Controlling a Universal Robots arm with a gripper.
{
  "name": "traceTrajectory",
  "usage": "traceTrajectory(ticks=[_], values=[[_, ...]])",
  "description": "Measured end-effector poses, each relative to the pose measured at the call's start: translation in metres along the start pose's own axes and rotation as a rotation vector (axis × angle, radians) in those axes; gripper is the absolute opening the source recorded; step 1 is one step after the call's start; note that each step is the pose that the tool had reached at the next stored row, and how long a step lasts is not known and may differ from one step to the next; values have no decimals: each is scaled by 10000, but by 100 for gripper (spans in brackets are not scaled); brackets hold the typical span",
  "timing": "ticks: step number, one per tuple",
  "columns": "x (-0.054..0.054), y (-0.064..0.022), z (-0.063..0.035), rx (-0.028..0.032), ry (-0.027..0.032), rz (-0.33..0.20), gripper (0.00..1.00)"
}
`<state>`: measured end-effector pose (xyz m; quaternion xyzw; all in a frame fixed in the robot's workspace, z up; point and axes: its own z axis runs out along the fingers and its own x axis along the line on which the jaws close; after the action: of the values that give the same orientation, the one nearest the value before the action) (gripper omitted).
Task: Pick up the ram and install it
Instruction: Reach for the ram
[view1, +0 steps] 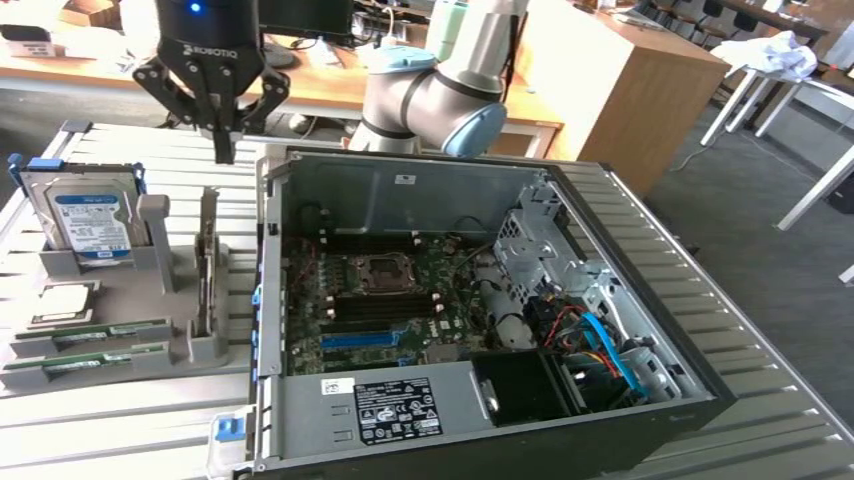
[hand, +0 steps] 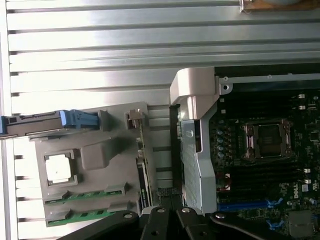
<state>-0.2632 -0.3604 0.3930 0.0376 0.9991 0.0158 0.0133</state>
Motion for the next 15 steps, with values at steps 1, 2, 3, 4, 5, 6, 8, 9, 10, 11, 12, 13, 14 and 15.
traceTrajectory(ticks=[1, 2, 3, 4, 5, 6, 8, 9, 10, 11, 12, 13, 14, 15], values=[[20, -1, -1, 0, 0, 0, 10], [40, -3, -1, 0, -1, 0, 10], [60, -5, -2, 0, -1, 0, 10], [76, -6, -2, 0, -1, 0, 10], [96, -7, -2, 0, -2, 0, 10], [119, -9, -3, 0, -2, 1, 10], [157, -11, -4, -1, -3, 1, 10], [174, -13, -5, 0, -2, 0, 10], [194, -15, -5, -1, -3, 0, 10], [212, -16, -6, 0, -3, 0, 10], [234, -18, -6, 0, -4, 0, 10], [255, -19, -7, 0, -4, 0, 10], [277, -21, -8, 0, -5, -1, 10], [299, -22, -8, 0, -5, 0, 10]])
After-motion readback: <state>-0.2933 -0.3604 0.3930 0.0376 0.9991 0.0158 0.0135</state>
